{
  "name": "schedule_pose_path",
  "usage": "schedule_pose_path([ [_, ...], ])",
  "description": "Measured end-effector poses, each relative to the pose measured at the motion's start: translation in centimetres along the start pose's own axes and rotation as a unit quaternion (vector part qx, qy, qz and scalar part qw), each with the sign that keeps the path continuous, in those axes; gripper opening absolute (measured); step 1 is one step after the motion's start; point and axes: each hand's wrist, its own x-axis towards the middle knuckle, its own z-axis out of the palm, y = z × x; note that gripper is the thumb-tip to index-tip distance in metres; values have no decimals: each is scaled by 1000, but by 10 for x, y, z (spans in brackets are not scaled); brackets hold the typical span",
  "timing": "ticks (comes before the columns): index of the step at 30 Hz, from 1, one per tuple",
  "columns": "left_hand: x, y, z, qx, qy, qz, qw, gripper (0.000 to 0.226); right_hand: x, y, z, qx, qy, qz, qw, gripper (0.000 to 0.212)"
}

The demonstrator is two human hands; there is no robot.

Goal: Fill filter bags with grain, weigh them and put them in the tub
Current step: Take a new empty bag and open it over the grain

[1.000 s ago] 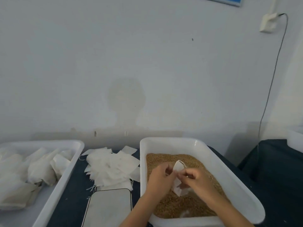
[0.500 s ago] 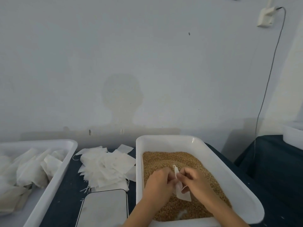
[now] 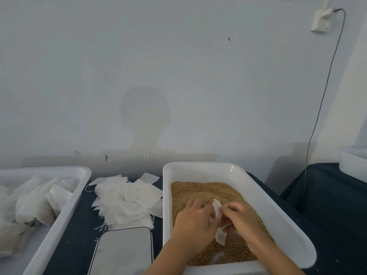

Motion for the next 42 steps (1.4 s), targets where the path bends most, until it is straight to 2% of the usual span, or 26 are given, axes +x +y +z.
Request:
schedule_pose_path([
  [2, -2, 1, -1, -3, 3, -1, 1000, 39, 1, 1, 0, -3, 14, -2, 1000, 23],
  [3, -2, 1, -2, -5, 23, 1, 1000, 33, 3, 4, 1, -44, 34, -9, 998, 23],
  [5, -2, 0, -4, 1, 71, -6, 997, 14, 9, 11, -1, -222, 87, -35, 971, 19],
  [7, 0, -2, -7, 11, 96, -41, 995, 11, 10, 16, -1, -383, 92, -34, 919, 16],
  [9, 1, -3, -8, 26, 104, -76, 991, 15, 12, 24, 2, -460, 33, 31, 887, 44],
  [11, 2, -1, -8, 28, 112, -91, 989, 16, 13, 27, 4, -504, -10, 74, 860, 58],
  [15, 1, 1, -11, 0, 142, -136, 980, 11, 10, 22, 7, -594, -33, 42, 803, 28],
  [18, 1, -1, -12, -17, 166, -150, 975, 8, 9, 17, 2, -598, -40, -10, 801, 12],
  [20, 1, -3, -11, -28, 177, -150, 972, 7, 12, 10, -11, -584, 0, -66, 809, 13],
  [21, 1, -3, -11, -33, 184, -149, 971, 9, 14, 3, -22, -595, 27, -94, 797, 14],
  [24, 2, -3, -10, -29, 201, -143, 969, 16, 22, -17, -53, -668, 77, -160, 723, 19],
  [27, 2, -2, -10, -27, 208, -135, 968, 19, 24, -25, -68, -729, 52, -183, 657, 28],
  [29, 2, -2, -10, -31, 208, -135, 968, 18, 25, -19, -68, -748, 29, -199, 632, 37],
  [31, 1, -1, -11, -27, 208, -137, 968, 17, 27, -11, -63, -735, 11, -219, 642, 38],
  [37, 1, -1, -11, -15, 193, -139, 971, 16, 27, 11, -53, -615, -81, -241, 747, 14],
  [42, 1, -5, -11, -10, 172, -137, 976, 20, 19, 15, -38, -504, -227, -174, 815, 25],
])
